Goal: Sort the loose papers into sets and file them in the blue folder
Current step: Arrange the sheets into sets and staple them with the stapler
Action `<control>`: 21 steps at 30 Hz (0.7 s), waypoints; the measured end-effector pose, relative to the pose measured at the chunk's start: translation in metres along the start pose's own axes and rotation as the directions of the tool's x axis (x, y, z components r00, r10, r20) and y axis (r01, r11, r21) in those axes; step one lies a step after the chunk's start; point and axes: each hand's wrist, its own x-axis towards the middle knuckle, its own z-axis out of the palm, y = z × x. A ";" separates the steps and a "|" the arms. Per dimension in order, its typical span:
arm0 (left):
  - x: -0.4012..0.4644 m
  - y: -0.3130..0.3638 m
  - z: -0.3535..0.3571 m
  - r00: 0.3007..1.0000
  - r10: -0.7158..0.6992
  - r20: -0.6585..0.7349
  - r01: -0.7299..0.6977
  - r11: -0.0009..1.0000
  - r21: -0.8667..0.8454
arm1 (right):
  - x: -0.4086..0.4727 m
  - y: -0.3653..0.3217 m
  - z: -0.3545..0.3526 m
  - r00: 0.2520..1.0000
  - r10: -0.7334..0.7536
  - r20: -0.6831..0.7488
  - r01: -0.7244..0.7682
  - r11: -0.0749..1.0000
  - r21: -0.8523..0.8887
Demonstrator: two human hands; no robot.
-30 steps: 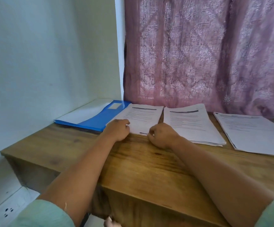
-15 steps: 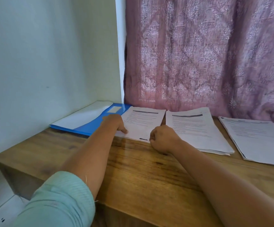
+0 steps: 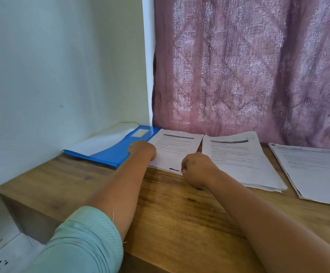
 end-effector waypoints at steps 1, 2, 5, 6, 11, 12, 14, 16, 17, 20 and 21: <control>0.001 0.000 -0.001 1.000 -0.023 -0.019 0.022 0.999 -0.034 | 0.000 0.000 0.000 1.000 -0.003 0.006 0.003 1.000 0.000; 0.003 0.000 -0.002 0.999 -0.031 -0.032 0.029 0.998 -0.047 | -0.001 0.001 -0.001 1.000 -0.010 0.014 0.010 1.000 -0.003; 0.007 0.001 -0.006 1.000 -0.021 0.007 0.021 0.999 -0.030 | -0.004 0.004 -0.003 0.999 -0.035 0.036 0.035 0.999 -0.005; 0.008 0.002 -0.007 0.999 -0.012 0.032 0.013 1.000 -0.024 | -0.005 0.004 -0.004 0.998 -0.043 0.042 0.043 0.999 -0.008; 0.015 0.002 -0.008 0.996 -0.025 0.088 0.023 0.999 0.023 | -0.008 0.006 -0.009 0.995 -0.076 0.070 0.078 0.997 -0.024; 0.011 0.001 -0.011 0.995 -0.022 0.101 0.021 1.000 0.003 | -0.009 0.006 -0.010 0.994 -0.078 0.070 0.080 0.997 -0.023; 0.000 -0.003 -0.016 0.989 -0.003 0.148 0.010 0.999 -0.046 | -0.009 0.007 -0.010 0.995 -0.080 0.067 0.082 0.996 -0.027; 0.000 -0.005 -0.015 0.988 0.004 0.156 0.009 0.996 -0.088 | -0.009 0.007 -0.009 0.995 -0.080 0.067 0.083 0.996 -0.034; 0.001 -0.006 -0.014 0.987 0.018 0.160 -0.002 0.995 -0.102 | -0.009 0.007 -0.009 0.995 -0.080 0.068 0.082 0.996 -0.033; 0.016 -0.005 -0.005 0.989 0.029 0.146 -0.007 0.989 -0.149 | -0.010 0.007 -0.009 0.993 -0.093 0.069 0.096 0.994 -0.047; 0.016 -0.005 -0.005 0.990 0.032 0.135 -0.011 0.988 -0.155 | -0.010 0.007 -0.009 0.993 -0.095 0.070 0.099 0.994 -0.053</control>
